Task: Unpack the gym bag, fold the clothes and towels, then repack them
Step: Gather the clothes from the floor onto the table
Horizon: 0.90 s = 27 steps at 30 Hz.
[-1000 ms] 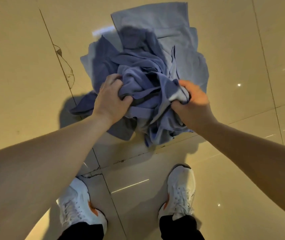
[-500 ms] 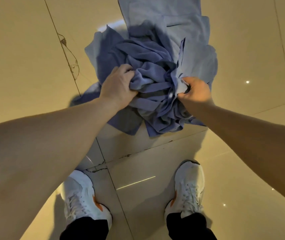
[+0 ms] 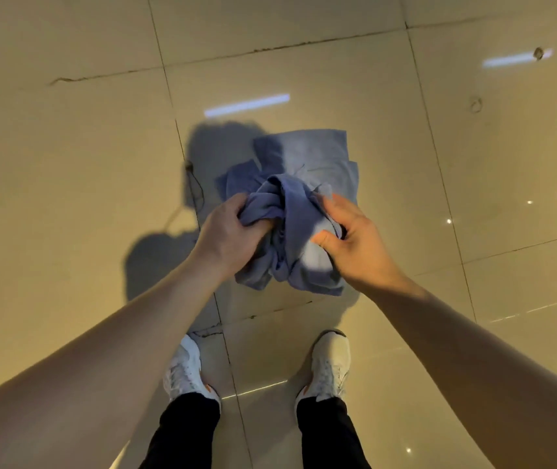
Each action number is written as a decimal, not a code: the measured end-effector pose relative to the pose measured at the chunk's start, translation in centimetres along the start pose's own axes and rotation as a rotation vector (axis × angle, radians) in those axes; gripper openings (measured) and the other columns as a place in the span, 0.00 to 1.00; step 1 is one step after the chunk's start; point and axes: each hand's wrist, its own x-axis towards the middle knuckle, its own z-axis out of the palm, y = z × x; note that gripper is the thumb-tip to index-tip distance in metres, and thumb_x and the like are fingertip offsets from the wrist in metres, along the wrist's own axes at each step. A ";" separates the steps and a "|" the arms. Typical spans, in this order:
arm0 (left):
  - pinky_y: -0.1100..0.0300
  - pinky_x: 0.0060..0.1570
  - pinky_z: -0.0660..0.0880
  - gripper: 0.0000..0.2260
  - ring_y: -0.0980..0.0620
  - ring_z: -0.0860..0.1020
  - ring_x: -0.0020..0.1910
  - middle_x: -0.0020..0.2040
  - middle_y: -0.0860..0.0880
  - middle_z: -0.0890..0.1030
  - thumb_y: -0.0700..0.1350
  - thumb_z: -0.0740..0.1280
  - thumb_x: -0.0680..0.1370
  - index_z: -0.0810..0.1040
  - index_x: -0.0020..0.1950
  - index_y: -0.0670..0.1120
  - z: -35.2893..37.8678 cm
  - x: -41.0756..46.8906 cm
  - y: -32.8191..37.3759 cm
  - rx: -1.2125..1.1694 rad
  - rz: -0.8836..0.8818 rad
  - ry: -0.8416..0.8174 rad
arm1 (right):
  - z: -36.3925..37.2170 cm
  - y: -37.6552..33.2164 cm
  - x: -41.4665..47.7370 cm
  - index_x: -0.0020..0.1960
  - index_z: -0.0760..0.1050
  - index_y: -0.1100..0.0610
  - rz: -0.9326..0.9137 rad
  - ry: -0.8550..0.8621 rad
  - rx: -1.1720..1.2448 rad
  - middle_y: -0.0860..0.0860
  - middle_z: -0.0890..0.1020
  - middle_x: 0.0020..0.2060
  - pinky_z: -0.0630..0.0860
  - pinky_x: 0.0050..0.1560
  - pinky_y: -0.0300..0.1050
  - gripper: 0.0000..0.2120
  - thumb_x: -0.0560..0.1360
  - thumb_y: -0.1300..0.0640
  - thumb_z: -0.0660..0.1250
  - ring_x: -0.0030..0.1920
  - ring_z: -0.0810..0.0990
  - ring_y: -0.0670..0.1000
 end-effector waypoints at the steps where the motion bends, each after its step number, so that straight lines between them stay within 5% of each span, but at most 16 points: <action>1: 0.61 0.44 0.75 0.06 0.58 0.80 0.44 0.44 0.55 0.83 0.50 0.72 0.76 0.80 0.51 0.51 -1.4 -1.1 1.3 -0.023 -0.030 -0.001 | -0.1 -2.0 -0.3 0.74 0.73 0.55 -0.016 -0.022 -0.002 0.51 0.76 0.68 0.67 0.69 0.36 0.25 0.77 0.61 0.70 0.69 0.73 0.43; 4: 0.62 0.40 0.74 0.06 0.59 0.80 0.43 0.43 0.54 0.83 0.47 0.73 0.75 0.80 0.51 0.51 -6.5 -4.6 4.7 -0.060 -0.101 -0.002 | 0.0 -8.9 -1.6 0.69 0.76 0.55 -0.006 -0.096 0.040 0.54 0.78 0.65 0.69 0.64 0.31 0.22 0.77 0.65 0.71 0.63 0.76 0.37; 8: 0.59 0.42 0.73 0.08 0.55 0.81 0.43 0.42 0.55 0.84 0.47 0.71 0.74 0.80 0.52 0.54 -14.9 -9.2 9.8 -0.109 -0.164 0.017 | -0.4 -19.4 -3.4 0.70 0.77 0.55 0.055 -0.182 0.042 0.54 0.76 0.69 0.67 0.75 0.47 0.24 0.75 0.65 0.73 0.72 0.72 0.49; 12: 0.67 0.36 0.70 0.06 0.64 0.76 0.34 0.37 0.56 0.81 0.42 0.72 0.75 0.78 0.47 0.52 -24.3 -14.4 15.6 -0.163 -0.134 0.087 | -0.4 -32.0 -5.1 0.69 0.77 0.61 -0.035 -0.241 -0.025 0.55 0.79 0.66 0.68 0.70 0.35 0.23 0.75 0.65 0.74 0.64 0.76 0.38; 15: 0.65 0.33 0.67 0.06 0.57 0.73 0.34 0.38 0.50 0.78 0.42 0.72 0.75 0.76 0.46 0.46 -31.2 -18.5 19.1 -0.165 -0.124 0.160 | 0.2 -41.3 -6.4 0.68 0.77 0.59 -0.062 -0.290 -0.064 0.53 0.79 0.63 0.70 0.67 0.36 0.23 0.74 0.66 0.74 0.63 0.77 0.46; 18: 0.61 0.36 0.66 0.11 0.55 0.72 0.36 0.35 0.55 0.75 0.42 0.73 0.74 0.72 0.39 0.51 -37.6 -22.3 21.5 -0.155 -0.111 0.261 | 1.3 -49.3 -7.6 0.68 0.77 0.59 -0.132 -0.348 -0.120 0.55 0.79 0.63 0.71 0.66 0.33 0.23 0.74 0.67 0.74 0.64 0.77 0.51; 20: 0.62 0.36 0.66 0.14 0.57 0.71 0.35 0.35 0.57 0.74 0.43 0.74 0.74 0.69 0.37 0.52 -41.6 -25.1 23.0 -0.143 -0.105 0.322 | 2.3 -54.1 -8.3 0.68 0.77 0.58 -0.192 -0.381 -0.152 0.55 0.79 0.66 0.69 0.71 0.39 0.23 0.74 0.66 0.74 0.68 0.75 0.51; 23: 0.60 0.36 0.69 0.11 0.56 0.73 0.36 0.36 0.57 0.77 0.49 0.73 0.73 0.72 0.38 0.51 -47.1 -29.4 25.1 -0.138 -0.102 0.416 | 4.0 -60.8 -8.9 0.68 0.77 0.56 -0.260 -0.458 -0.169 0.52 0.79 0.66 0.68 0.73 0.46 0.23 0.74 0.64 0.75 0.67 0.76 0.49; 27: 0.52 0.40 0.74 0.14 0.50 0.74 0.38 0.38 0.53 0.79 0.55 0.73 0.69 0.76 0.44 0.47 -53.4 -36.1 26.7 -0.231 -0.152 0.651 | 7.1 -69.9 -9.8 0.67 0.79 0.54 -0.406 -0.614 -0.179 0.47 0.82 0.61 0.76 0.63 0.36 0.21 0.75 0.64 0.74 0.55 0.81 0.38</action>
